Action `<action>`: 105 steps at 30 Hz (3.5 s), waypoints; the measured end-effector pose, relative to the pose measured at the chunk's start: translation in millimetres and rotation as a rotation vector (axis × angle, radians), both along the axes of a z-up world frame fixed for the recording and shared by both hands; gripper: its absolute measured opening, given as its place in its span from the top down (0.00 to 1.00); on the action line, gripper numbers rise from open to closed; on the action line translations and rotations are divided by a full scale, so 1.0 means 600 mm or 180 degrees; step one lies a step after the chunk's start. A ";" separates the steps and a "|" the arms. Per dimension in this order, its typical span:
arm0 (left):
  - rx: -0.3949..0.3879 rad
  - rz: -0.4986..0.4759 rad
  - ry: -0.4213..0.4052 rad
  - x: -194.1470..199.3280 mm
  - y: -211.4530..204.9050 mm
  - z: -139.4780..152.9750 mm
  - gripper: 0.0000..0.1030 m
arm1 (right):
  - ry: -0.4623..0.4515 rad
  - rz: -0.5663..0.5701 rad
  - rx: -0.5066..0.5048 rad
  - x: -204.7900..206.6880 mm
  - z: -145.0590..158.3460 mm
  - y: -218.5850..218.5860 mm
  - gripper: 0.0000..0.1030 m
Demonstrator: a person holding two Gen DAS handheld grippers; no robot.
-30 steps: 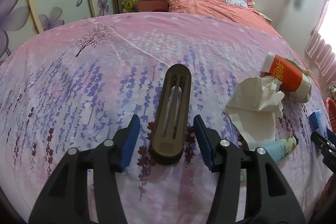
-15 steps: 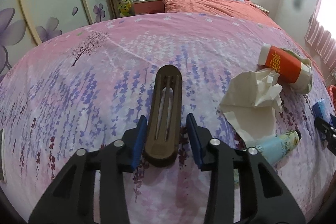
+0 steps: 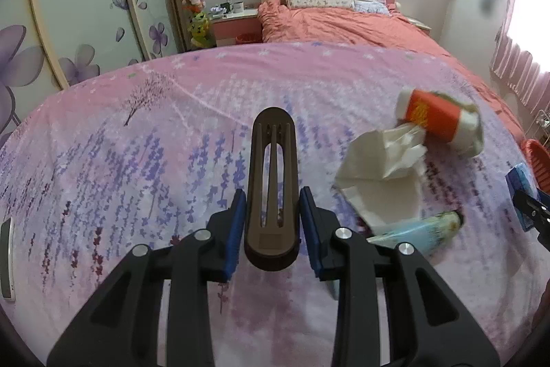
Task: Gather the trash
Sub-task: 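Lift the tissue pack and brown comb above the bedspread, then carry the tissue pack and comb over the orange basket and open both tools, then grasp the crumpled white tissue with the left tool while the right tool approaches the green sock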
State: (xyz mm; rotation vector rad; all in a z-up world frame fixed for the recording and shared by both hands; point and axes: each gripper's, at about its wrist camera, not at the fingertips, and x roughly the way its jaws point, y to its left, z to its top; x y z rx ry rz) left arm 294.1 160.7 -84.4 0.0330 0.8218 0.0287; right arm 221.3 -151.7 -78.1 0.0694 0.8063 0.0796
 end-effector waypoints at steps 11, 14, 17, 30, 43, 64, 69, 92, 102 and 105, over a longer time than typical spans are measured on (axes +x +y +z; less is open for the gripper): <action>-0.0159 -0.0376 -0.0347 -0.058 -0.098 0.110 0.69 | -0.0564 -0.0151 0.0203 -0.066 0.098 -0.072 0.56; -0.0211 -0.0533 -0.0423 -0.072 -0.139 0.132 0.69 | -0.0726 -0.0261 0.0187 -0.089 0.121 -0.098 0.56; -0.0279 -0.0756 -0.0485 -0.088 -0.194 0.154 0.69 | -0.0841 -0.0398 0.0196 -0.107 0.138 -0.130 0.56; -0.0603 -0.1728 -0.0459 -0.116 -0.467 0.170 0.69 | -0.0986 -0.1066 0.0193 -0.141 0.141 -0.296 0.56; -0.0653 -0.2378 -0.0146 -0.077 -0.702 0.099 0.68 | -0.0848 -0.1527 0.0648 -0.121 0.089 -0.449 0.51; 0.0048 -0.1486 -0.0180 -0.045 -0.523 0.030 0.25 | -0.0524 -0.1541 0.0253 -0.124 0.030 -0.405 0.10; 0.0273 -0.1034 -0.0219 -0.031 -0.399 0.026 0.24 | -0.0583 -0.1375 0.0055 -0.129 0.030 -0.353 0.08; 0.0537 0.0097 0.0312 0.125 -0.126 -0.037 0.53 | -0.0253 -0.0662 0.0159 -0.089 0.015 -0.202 0.08; 0.0334 0.0477 0.0229 0.106 0.002 -0.035 0.51 | -0.0224 -0.0259 0.0171 -0.045 0.011 -0.100 0.11; 0.0268 0.0476 0.0235 0.100 0.009 -0.039 0.51 | -0.0196 -0.0090 0.0197 -0.017 0.013 -0.059 0.17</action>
